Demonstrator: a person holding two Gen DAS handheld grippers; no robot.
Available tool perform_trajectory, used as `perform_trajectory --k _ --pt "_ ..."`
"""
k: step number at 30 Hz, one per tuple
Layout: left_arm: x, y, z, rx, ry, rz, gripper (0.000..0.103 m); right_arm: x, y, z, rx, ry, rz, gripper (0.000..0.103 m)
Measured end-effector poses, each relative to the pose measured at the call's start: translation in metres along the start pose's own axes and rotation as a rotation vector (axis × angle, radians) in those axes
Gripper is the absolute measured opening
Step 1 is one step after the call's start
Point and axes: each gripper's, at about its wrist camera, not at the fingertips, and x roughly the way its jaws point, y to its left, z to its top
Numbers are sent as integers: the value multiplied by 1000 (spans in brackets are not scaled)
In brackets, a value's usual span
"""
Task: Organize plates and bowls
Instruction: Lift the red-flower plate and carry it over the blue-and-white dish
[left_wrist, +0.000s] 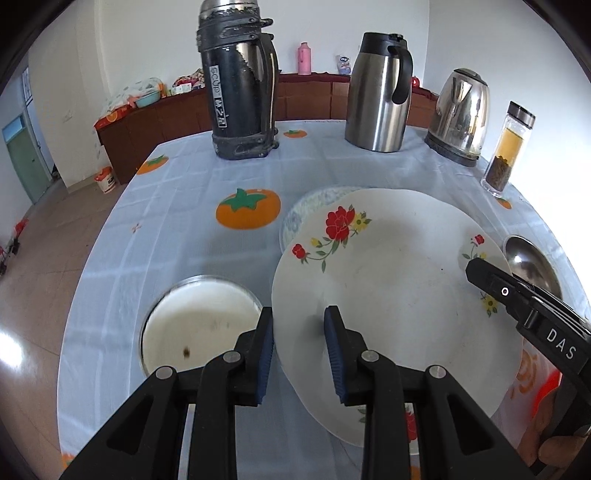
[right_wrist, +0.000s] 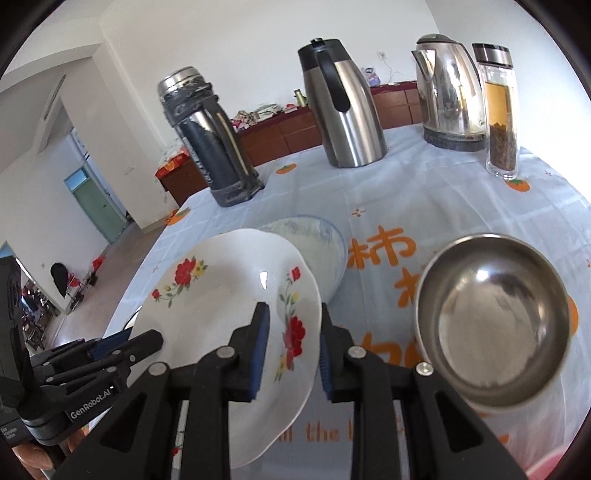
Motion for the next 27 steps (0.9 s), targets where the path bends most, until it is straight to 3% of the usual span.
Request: perform_trajectory --k 7,27 --pt "36 6 18 -12 43 -7 30 30 -8 11 49 30 -19 25" --pt "76 -1 38 -13 51 42 32 65 -13 26 40 32 -78 25"
